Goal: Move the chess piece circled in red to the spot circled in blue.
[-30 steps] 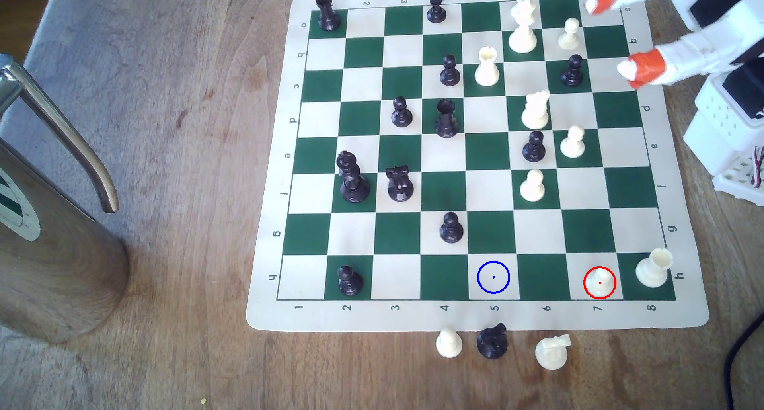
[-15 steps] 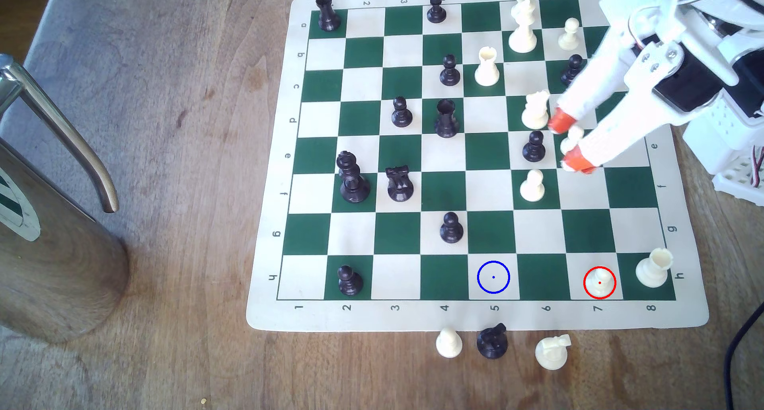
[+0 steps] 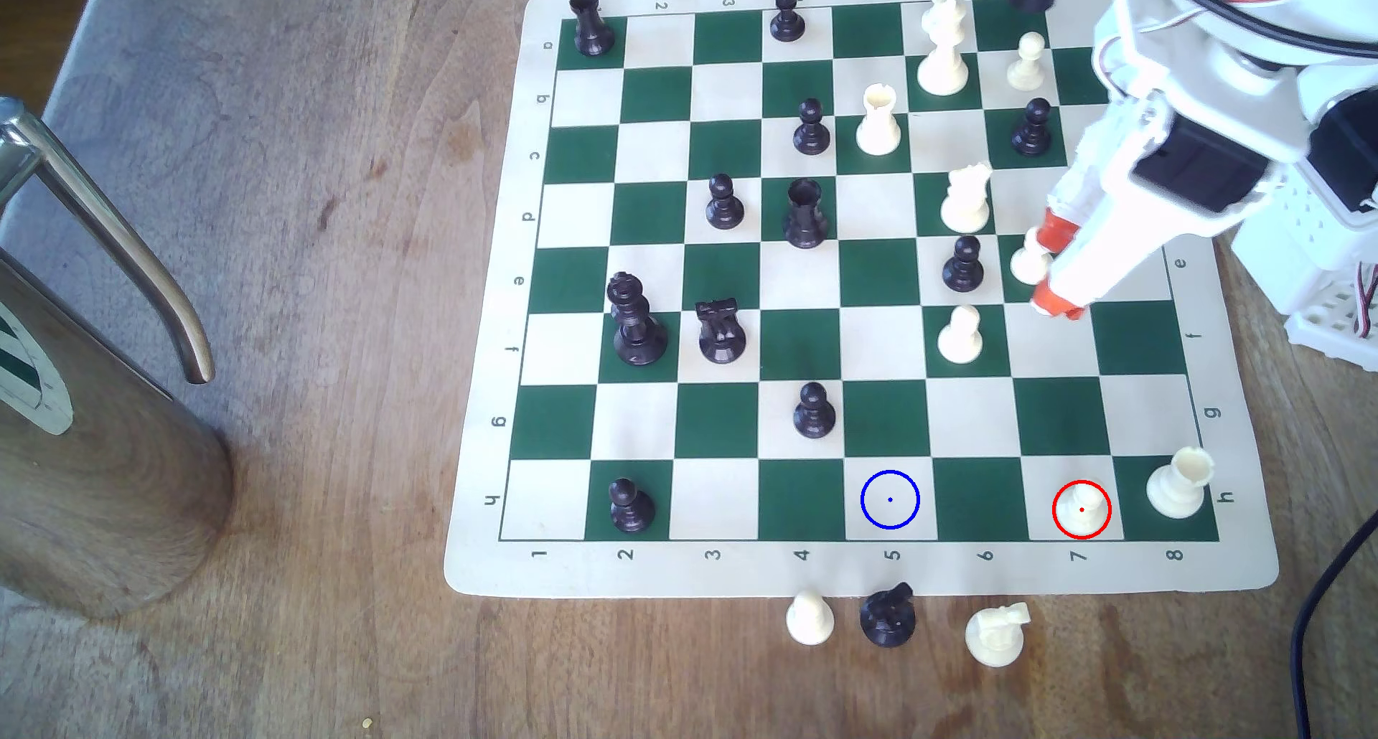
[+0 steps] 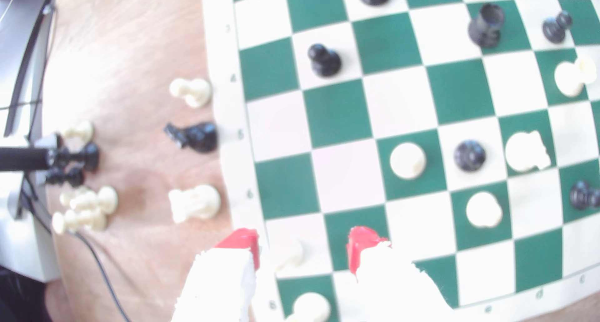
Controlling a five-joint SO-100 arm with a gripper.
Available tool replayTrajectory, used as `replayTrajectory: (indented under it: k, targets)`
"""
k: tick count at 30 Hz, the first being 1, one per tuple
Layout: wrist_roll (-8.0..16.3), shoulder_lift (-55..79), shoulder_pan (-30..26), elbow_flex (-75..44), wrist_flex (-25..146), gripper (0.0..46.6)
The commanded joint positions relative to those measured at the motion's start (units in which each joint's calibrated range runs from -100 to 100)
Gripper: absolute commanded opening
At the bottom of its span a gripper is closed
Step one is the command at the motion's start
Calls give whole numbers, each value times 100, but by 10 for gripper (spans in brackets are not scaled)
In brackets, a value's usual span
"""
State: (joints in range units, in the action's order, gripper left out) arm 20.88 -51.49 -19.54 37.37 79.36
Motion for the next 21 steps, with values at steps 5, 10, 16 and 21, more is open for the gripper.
replayTrajectory:
  k: [5, 10, 16, 21]
  targets:
    - [151, 650, -670, -346, 581, 284]
    - [186, 887, -756, -237, 459, 331]
    - [410, 1813, -912, 125, -459, 281]
    - [513, 2492, -1272, 134, -950, 256]
